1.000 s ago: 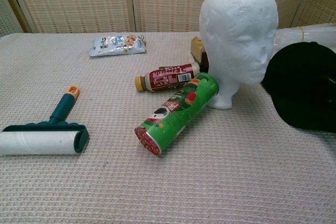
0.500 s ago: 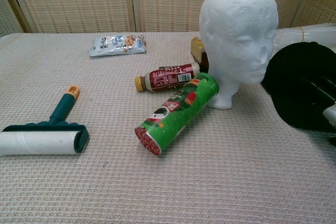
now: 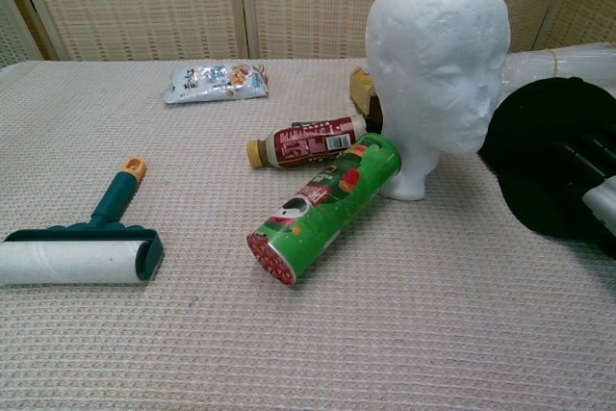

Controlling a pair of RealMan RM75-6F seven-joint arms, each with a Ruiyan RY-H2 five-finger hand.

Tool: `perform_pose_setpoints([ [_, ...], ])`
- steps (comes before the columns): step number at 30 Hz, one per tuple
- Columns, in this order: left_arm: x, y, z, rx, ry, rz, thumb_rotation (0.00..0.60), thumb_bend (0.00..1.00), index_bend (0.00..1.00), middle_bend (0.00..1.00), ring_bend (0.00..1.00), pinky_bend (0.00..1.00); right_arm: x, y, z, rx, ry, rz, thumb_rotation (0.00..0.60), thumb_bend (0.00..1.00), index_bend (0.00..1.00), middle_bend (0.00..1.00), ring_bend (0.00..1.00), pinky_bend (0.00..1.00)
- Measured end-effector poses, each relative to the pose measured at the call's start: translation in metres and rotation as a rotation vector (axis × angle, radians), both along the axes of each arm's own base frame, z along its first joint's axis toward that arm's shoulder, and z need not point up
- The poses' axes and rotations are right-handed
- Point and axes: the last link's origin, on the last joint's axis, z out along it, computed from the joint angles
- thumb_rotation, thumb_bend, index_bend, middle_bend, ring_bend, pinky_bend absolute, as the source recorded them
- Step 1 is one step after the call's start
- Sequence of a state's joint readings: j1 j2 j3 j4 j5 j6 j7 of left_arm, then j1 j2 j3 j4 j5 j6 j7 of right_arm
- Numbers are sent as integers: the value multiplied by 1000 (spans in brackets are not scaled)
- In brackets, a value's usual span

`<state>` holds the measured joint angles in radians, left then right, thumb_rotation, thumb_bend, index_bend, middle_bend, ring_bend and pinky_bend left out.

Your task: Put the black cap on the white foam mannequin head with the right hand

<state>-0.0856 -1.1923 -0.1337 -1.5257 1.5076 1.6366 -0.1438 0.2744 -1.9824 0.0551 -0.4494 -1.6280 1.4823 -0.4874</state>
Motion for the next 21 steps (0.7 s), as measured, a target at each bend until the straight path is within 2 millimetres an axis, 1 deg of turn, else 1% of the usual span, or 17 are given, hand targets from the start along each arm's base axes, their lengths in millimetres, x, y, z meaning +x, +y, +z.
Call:
perform_pose_setpoints([
  [5, 0, 0, 1, 18, 3, 1, 600, 127, 155, 94, 34, 88, -1, -2, -1, -7, -27, -6, 600, 240, 573, 76, 0, 0],
  [12, 1, -1, 2, 37, 9, -6, 600, 141, 154, 95, 35, 92, 2, -2, 3, -33, -68, 7, 600, 282, 603, 101, 0, 0],
  [16, 1, -1, 3, 49, 9, -10, 600, 153, 154, 95, 35, 92, 7, -1, 9, -61, -121, 27, 600, 290, 629, 123, 0, 0],
  [21, 1, -2, 4, 58, 10, -16, 600, 157, 150, 95, 35, 93, 14, -1, 20, -107, -201, 59, 600, 291, 695, 177, 0, 0],
])
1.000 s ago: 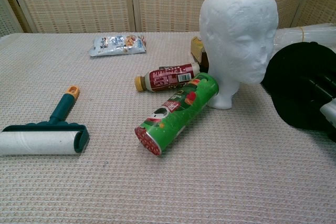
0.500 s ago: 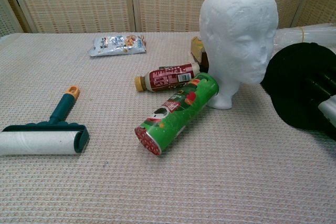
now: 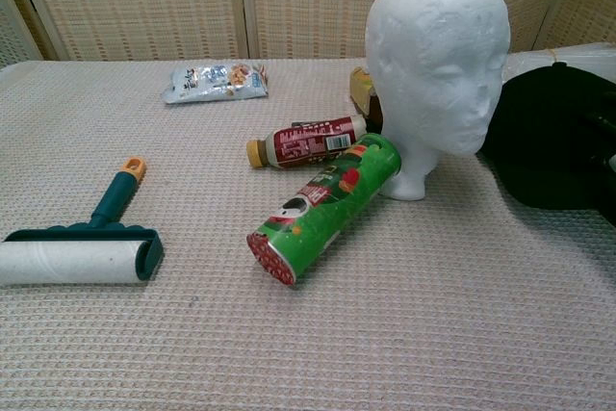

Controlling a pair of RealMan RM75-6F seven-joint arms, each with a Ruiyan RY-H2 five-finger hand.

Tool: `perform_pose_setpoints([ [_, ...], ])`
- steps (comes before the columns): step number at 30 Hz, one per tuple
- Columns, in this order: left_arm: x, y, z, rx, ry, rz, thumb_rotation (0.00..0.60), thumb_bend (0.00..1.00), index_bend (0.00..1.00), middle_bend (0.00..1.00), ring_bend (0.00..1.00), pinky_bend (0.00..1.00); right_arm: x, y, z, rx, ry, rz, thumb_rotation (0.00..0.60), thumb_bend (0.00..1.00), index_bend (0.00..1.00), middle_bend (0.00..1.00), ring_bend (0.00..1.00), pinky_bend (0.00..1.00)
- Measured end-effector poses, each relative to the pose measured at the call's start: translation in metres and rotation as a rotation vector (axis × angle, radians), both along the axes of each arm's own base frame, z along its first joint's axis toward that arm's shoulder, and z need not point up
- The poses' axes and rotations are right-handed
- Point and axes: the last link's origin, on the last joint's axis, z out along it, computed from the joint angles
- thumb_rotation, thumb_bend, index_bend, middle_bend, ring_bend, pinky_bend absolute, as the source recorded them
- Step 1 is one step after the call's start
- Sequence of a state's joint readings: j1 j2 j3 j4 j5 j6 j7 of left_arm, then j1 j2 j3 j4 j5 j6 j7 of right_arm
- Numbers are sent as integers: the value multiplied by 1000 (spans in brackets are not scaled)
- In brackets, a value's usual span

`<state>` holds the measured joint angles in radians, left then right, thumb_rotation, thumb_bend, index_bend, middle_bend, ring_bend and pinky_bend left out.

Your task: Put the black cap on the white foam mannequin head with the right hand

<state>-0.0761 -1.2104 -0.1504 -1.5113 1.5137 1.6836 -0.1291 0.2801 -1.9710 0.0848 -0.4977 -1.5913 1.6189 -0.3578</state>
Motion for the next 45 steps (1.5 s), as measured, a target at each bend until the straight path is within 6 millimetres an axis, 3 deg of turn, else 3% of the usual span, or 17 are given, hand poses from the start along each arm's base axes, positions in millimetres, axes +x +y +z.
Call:
perform_pose_setpoints([
  [15, 1, -2, -1, 3, 8, -6, 600, 157, 143, 94, 35, 92, 14, 3, 39, -76, -91, 75, 600, 292, 707, 210, 0, 0],
  [21, 1, -2, -2, -1, 11, -4, 600, 157, 143, 93, 35, 92, 11, 4, 37, -44, -71, 58, 600, 291, 692, 210, 0, 0],
  [29, 0, -1, -2, -1, 12, -1, 600, 158, 144, 93, 35, 92, 8, 9, 32, 11, -41, 55, 600, 273, 464, 163, 0, 0],
  [38, 0, -1, -4, -4, 16, 2, 600, 158, 143, 93, 36, 93, 1, 14, 33, 45, -29, 35, 600, 248, 289, 121, 0, 0],
  [40, 0, 0, -4, -5, 17, 4, 600, 157, 144, 92, 35, 93, 1, 14, 34, 43, -34, 33, 600, 246, 296, 119, 0, 0],
  [45, -1, 0, -4, 4, 23, 7, 600, 158, 143, 93, 35, 93, 3, 14, 36, 33, -64, 40, 600, 289, 539, 125, 0, 0],
])
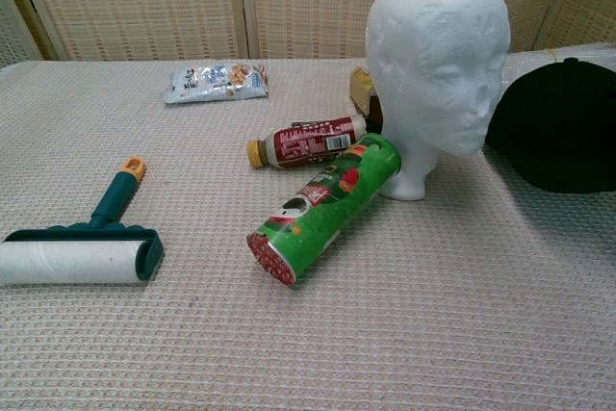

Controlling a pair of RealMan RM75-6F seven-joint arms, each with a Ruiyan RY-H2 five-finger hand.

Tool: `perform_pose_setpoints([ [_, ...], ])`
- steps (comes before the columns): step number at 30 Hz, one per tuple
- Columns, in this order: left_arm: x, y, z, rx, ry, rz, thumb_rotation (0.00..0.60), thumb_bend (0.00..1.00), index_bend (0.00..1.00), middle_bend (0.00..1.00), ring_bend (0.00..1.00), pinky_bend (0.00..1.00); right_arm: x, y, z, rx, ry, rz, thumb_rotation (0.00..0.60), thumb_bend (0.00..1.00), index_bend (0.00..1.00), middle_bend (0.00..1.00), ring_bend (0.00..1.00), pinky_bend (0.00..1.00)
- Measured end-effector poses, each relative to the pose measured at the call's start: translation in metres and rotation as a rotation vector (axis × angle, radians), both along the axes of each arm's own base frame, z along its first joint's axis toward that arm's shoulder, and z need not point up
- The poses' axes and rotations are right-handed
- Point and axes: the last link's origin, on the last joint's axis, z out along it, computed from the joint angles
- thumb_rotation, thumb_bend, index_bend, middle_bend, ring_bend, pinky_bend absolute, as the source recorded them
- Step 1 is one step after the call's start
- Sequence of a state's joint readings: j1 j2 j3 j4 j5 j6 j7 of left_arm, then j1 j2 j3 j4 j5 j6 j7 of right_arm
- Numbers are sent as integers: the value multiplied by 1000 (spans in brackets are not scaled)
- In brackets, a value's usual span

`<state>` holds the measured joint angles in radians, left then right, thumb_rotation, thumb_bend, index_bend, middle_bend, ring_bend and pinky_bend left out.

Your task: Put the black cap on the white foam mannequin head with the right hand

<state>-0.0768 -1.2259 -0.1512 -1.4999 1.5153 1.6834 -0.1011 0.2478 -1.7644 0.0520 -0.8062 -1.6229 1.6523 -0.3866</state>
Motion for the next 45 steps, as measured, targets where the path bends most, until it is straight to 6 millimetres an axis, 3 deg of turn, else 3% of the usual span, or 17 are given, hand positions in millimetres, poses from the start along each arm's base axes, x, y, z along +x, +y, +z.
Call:
perform_pose_setpoints([
  [5, -1, 0, 1, 5, 7, 5, 600, 158, 143, 93, 35, 93, -1, 2, 3, 2, -43, 6, 600, 366, 628, 150, 0, 0],
  [15, -2, -1, 2, 15, 15, 8, 600, 159, 143, 93, 35, 93, -3, 7, 8, -10, -84, 3, 600, 414, 642, 157, 0, 0],
  [21, -1, -1, 5, 25, 9, 3, 600, 158, 143, 93, 35, 93, 8, 6, 26, -92, -145, 59, 600, 416, 670, 175, 0, 0],
  [35, 0, -3, 3, 32, 22, 5, 600, 158, 143, 92, 35, 93, 64, -45, 112, -389, -286, 209, 600, 415, 688, 207, 4, 0],
  [40, -1, -2, 0, 24, 25, 9, 600, 158, 143, 93, 35, 93, 91, -59, 121, -403, -337, 255, 600, 415, 688, 213, 8, 0],
  [45, 0, -2, -3, 13, 27, 5, 600, 158, 143, 92, 35, 93, 130, -69, 114, -376, -351, 337, 600, 415, 688, 216, 10, 0],
])
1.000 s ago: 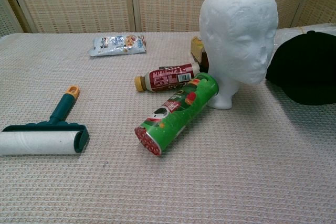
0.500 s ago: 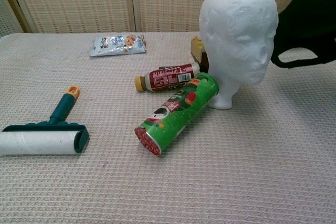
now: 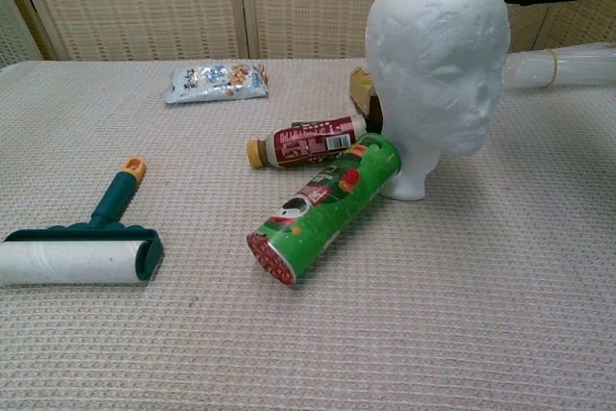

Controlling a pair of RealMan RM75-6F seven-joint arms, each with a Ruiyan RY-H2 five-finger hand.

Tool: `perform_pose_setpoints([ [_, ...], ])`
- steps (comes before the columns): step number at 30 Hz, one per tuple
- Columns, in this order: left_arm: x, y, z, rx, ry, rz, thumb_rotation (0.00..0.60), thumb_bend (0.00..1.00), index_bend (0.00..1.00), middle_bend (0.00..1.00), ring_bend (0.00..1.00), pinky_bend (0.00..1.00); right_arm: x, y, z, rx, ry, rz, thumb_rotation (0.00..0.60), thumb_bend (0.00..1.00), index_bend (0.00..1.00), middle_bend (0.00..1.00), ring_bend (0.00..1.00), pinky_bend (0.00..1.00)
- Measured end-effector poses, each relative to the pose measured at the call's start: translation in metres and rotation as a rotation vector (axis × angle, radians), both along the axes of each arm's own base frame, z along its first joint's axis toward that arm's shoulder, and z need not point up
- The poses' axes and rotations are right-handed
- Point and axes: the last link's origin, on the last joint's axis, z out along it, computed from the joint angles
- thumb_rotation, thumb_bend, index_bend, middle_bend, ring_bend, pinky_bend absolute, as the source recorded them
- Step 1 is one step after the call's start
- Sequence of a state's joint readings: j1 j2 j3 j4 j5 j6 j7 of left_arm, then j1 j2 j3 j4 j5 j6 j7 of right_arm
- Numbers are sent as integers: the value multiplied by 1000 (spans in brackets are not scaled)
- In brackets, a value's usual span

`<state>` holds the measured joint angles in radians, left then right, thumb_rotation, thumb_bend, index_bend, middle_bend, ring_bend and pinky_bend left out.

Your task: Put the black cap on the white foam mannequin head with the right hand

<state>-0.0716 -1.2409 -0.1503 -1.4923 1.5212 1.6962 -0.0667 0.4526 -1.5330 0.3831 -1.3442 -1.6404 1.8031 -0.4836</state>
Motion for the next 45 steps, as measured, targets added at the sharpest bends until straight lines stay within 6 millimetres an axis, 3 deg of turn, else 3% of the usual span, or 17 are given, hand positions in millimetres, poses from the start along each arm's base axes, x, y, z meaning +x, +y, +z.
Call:
perform_pose_setpoints([
  [7, -1, 1, 4, 12, -9, 8, 600, 158, 144, 93, 35, 93, 50, -20, -26, 61, -12, 82, 600, 415, 688, 222, 17, 0],
  [11, -2, 2, 8, 20, -16, 5, 600, 158, 143, 93, 35, 93, 62, -19, -42, 88, -20, 99, 600, 415, 691, 227, 22, 0],
  [17, -2, 1, 10, 12, -22, 5, 600, 158, 143, 92, 35, 93, 54, -5, -61, 125, 4, 107, 600, 415, 694, 229, 24, 0],
  [28, 1, -2, 8, 4, -22, -5, 600, 158, 143, 92, 34, 93, 26, 30, -76, 193, 17, 110, 600, 415, 695, 232, 24, 0],
  [34, 2, -3, 6, -4, -14, -7, 600, 159, 143, 92, 34, 93, 19, 38, -79, 198, 29, 113, 600, 415, 692, 235, 26, 0],
  [37, 2, -3, 4, -13, -15, -1, 600, 159, 144, 92, 34, 93, 12, 43, -85, 231, 43, 101, 600, 383, 599, 231, 23, 0],
  [42, 2, -2, 5, -5, -18, -3, 600, 159, 143, 92, 34, 93, 2, 47, -86, 274, 77, 88, 600, 191, 29, 100, 0, 0],
  [45, 1, -2, 5, -5, -18, 1, 600, 161, 143, 92, 35, 94, 1, 50, -83, 291, 73, 75, 600, 128, 0, 34, 0, 0],
])
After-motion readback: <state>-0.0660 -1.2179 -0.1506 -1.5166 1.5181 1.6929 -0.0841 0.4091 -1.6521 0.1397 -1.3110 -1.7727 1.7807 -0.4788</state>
